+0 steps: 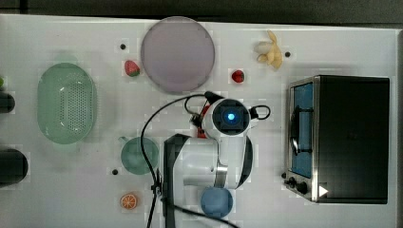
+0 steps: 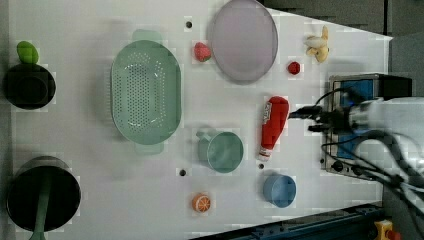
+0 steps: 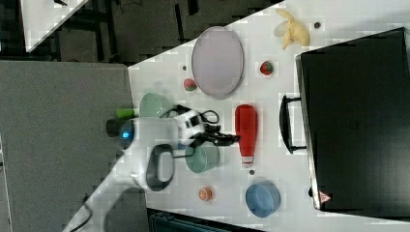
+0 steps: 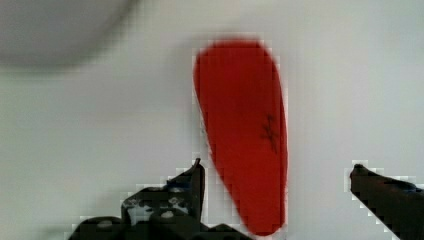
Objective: Pick ketchup from plate and place it on table.
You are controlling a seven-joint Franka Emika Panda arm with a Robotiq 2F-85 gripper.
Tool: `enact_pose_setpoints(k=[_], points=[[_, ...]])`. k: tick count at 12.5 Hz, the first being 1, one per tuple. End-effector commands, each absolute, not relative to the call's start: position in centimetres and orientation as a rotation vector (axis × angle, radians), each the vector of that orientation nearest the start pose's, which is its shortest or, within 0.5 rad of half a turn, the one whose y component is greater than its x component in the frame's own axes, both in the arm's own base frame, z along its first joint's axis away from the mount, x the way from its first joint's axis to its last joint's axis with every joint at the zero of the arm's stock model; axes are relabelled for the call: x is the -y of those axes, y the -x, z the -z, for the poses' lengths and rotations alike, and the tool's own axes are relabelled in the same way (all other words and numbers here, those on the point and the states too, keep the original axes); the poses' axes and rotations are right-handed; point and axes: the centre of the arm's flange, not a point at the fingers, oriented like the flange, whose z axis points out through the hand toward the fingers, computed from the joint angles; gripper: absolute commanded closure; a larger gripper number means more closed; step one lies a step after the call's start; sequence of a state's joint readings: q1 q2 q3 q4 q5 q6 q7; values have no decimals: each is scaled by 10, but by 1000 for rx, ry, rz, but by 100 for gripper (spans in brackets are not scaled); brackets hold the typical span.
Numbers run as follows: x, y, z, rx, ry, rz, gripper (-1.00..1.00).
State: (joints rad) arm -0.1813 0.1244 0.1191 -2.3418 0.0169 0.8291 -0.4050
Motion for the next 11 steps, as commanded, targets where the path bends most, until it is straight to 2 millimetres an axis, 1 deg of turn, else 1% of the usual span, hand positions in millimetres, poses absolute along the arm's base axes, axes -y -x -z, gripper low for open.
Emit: enact_pose_setpoints(k=[1,2,3,4,6,7,8,9,11], points=[[23,-546,-394,-1102,2892,134,-100],[21,-550,-425,-1202,2857,114,-100],[20,-550,-452,-1262,2846,64,-100],[18,-550,-477,-1275,2856,13,-100],[18,-553,-526,-1277,2864,-20,-100],[19,-551,-544,-1281,2870,-45,-100],[20,-547,-554,-1286,2880,-93,-100],[20,-546,-561,-1287,2882,-102,-100],[22,-547,-564,-1292,2877,-89,-100]])
